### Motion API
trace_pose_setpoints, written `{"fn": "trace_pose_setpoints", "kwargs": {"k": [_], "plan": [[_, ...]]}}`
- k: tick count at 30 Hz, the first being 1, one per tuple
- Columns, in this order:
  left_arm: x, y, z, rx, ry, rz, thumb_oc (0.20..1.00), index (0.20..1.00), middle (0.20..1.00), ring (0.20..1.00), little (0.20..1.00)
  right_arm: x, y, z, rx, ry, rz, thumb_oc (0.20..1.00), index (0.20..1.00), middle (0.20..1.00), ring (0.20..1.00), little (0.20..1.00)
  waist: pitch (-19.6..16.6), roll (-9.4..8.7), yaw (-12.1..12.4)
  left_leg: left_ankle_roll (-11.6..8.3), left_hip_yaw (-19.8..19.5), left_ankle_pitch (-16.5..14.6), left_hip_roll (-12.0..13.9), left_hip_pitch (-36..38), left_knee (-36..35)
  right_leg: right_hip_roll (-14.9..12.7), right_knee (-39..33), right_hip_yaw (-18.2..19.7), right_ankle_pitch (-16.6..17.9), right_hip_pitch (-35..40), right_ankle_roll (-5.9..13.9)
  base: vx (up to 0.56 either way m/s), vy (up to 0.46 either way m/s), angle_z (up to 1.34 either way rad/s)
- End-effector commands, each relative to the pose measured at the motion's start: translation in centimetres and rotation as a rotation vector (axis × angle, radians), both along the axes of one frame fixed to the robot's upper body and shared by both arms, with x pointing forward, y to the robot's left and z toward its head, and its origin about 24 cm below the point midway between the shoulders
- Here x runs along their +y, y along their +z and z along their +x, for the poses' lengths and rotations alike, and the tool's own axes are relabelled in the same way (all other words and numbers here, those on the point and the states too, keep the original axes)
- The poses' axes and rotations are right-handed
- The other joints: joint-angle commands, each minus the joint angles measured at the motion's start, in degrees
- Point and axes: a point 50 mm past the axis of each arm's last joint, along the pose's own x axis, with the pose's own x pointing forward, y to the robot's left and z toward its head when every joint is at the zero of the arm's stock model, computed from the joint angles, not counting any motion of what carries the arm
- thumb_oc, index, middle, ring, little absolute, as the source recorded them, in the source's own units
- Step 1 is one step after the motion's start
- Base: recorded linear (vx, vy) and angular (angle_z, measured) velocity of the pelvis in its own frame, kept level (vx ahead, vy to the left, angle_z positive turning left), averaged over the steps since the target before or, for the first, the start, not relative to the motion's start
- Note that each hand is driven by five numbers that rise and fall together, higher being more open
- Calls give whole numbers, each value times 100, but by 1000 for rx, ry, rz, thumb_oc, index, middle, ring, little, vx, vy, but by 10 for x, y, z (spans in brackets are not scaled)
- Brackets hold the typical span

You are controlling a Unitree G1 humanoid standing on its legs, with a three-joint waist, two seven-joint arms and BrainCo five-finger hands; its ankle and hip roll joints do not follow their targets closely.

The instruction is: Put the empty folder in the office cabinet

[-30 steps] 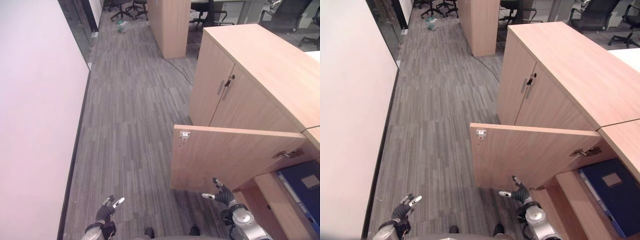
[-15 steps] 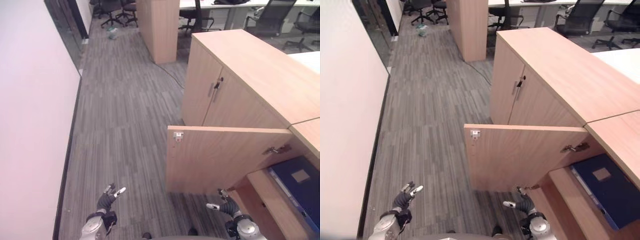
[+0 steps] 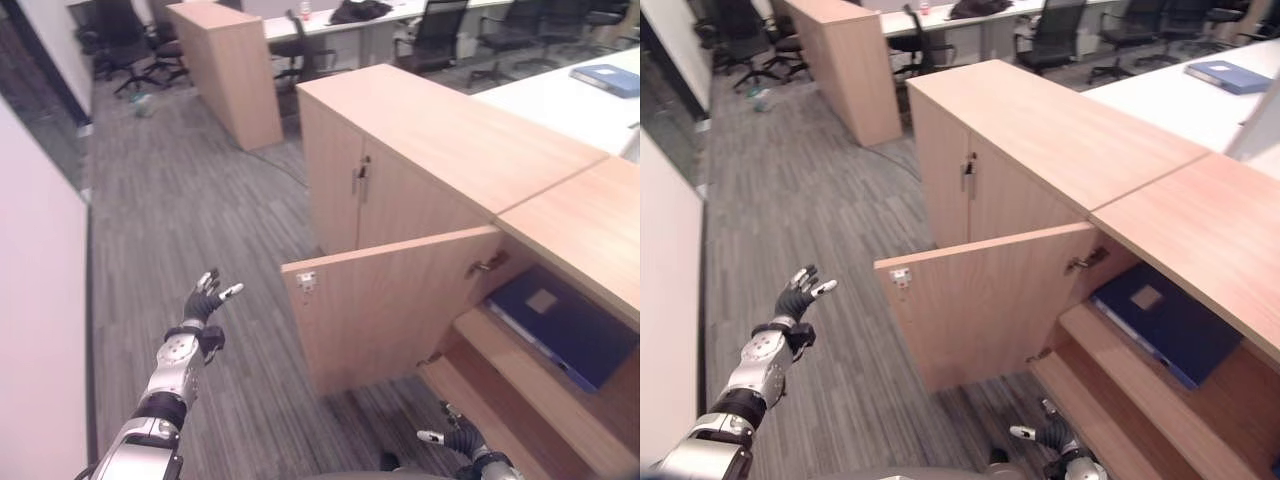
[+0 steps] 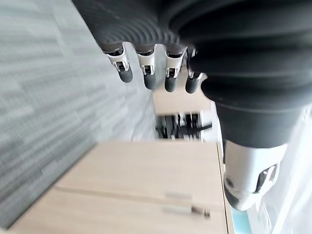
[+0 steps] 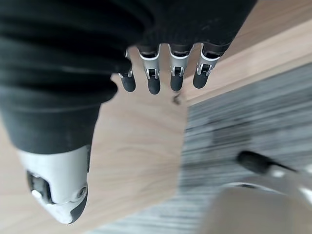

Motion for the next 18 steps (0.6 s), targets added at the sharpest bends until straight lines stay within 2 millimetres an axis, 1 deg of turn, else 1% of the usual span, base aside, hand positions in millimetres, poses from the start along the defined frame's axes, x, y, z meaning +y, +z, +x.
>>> {"fn": "trace_pose_setpoints", "kwargs": {"k": [1,3,4,6,7,9,10,11,12,13,14,15,17,18], "plan": [[12,19,16,-55,17,52,1000,1000,1000,1000,1000,-2,3,8,-31,5,9,1000,1000,1000,1000,1000,65,-114,-73,-351,75,-123,153,161,72,-476,494,92,-231,280,575,12,-11,-23],[4,23,24,-60,-17,59,1000,1000,1000,1000,1000,-7,0,0,1,-14,3,1000,1000,1000,1000,1000,49,-130,-218,-347,160,-131,166,193,72,-457,513,219,-206,228,588,8,-4,-29],[4,23,24,-60,-17,58,1000,1000,1000,1000,1000,-7,0,0,1,-15,3,1000,1000,1000,1000,1000,50,-129,-209,-347,167,-132,167,195,72,-457,516,226,-206,224,588,-4,-4,-21],[-2,25,29,-62,-35,61,1000,1000,1000,1000,1000,-9,-1,-3,12,-24,1,1000,1000,1000,1000,1000,38,-141,-303,-341,226,-139,178,209,72,-442,522,316,-186,177,593,-9,-2,-20],[-7,28,33,-71,-47,50,1000,1000,1000,1000,1000,-10,-2,-5,18,-33,-2,1000,1000,1000,1000,1000,31,-160,-359,-338,299,-152,191,223,72,-435,524,397,-175,133,602,-15,0,-21],[-26,29,39,-85,-90,25,1000,1000,1000,1000,1000,-14,-1,-6,11,-76,1,1000,1000,1000,1000,1000,23,-213,-478,-328,438,-164,202,240,72,-420,522,538,-116,44,627,-23,2,-34],[-26,29,39,-85,-91,24,1000,1000,1000,1000,1000,-14,-1,-6,11,-77,1,1000,1000,1000,1000,1000,22,-211,-472,-328,441,-165,202,241,72,-420,523,542,-116,42,627,-18,5,-48],[-37,28,40,-90,-117,5,1000,1000,1000,1000,1000,-16,-2,-8,15,-94,-2,1000,1000,1000,1000,1000,19,-236,-504,-319,479,-175,199,236,72,-421,512,573,-100,21,638,-7,5,-41],[-43,26,40,-87,-136,-8,1000,1000,1000,1000,1000,-17,-2,-7,13,-99,-2,1000,1000,1000,1000,1000,15,-249,-514,-314,498,-183,195,241,72,-420,505,588,-90,15,641,-18,7,-32],[-55,24,40,-93,-165,-40,1000,1000,1000,1000,1000,-18,-2,-8,21,-111,-6,1000,1000,1000,1000,1000,25,-268,-521,-306,512,-188,193,243,72,-424,502,600,-69,5,647,-9,4,-18],[-56,24,40,-93,-165,-40,1000,1000,1000,1000,1000,-18,-2,-9,21,-112,-6,1000,1000,1000,1000,1000,24,-266,-518,-306,513,-188,193,243,72,-424,501,601,-68,4,647,-17,6,-6],[-64,23,39,-98,-187,-63,1000,1000,1000,1000,1000,-19,-1,-7,12,-114,-7,1000,1000,1000,1000,1000,29,-283,-530,-303,513,-191,192,236,72,-428,497,606,-61,-3,649,0,0,0],[-75,23,39,-102,-223,-76,1000,1000,1000,1000,1000,-19,-2,-7,14,-119,-4,1000,1000,1000,1000,1000,38,-298,-523,-295,505,-191,186,232,72,-437,489,590,-57,-1,654,-24,7,5],[-85,21,38,-99,-259,-88,1000,1000,1000,1000,1000,-19,-2,-8,15,-122,-4,1000,1000,1000,1000,1000,46,-329,-524,-291,495,-196,186,212,72,-452,481,575,-40,-6,665,-33,3,6]]}}
